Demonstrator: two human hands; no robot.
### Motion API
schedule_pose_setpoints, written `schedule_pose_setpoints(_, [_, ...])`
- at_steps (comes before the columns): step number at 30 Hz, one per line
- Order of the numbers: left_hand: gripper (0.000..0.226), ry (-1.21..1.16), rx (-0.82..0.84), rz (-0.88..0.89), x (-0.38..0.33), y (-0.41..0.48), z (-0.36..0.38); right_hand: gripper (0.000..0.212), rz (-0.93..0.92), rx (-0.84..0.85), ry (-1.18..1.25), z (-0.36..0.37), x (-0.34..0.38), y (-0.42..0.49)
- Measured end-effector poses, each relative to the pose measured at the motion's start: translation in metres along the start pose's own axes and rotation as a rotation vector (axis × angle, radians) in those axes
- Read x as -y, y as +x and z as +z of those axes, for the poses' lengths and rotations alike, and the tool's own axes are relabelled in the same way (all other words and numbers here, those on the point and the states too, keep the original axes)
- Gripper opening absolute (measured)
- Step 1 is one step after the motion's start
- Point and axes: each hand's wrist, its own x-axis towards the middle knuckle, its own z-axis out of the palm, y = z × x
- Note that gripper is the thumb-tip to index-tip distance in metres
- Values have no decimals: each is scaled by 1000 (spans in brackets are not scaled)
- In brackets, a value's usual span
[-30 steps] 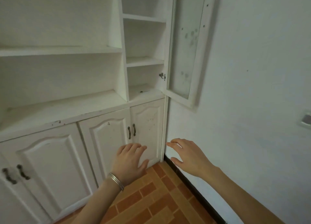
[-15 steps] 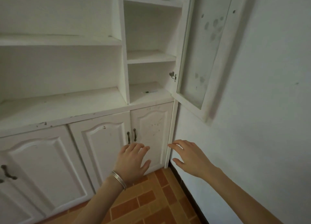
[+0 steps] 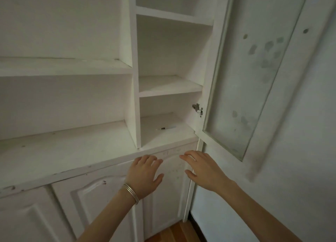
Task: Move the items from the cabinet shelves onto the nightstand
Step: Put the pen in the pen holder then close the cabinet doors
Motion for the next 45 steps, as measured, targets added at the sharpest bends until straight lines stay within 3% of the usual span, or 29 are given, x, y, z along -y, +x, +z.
schedule_pose_setpoints(11, [46, -50, 55, -41, 73, 42, 64, 49, 9, 136, 17, 57, -45, 102])
schedule_pose_setpoints(30, [45, -26, 182, -42, 126, 197, 193, 46, -107, 218, -4, 160, -187, 297])
schedule_pose_setpoints(39, [44, -9, 188, -71, 142, 202, 229, 39, -217, 262, 43, 209, -205, 370])
schedule_pose_setpoints(45, [43, -18, 170, -109, 146, 198, 233, 19, -288, 248, 12, 225, -200, 394])
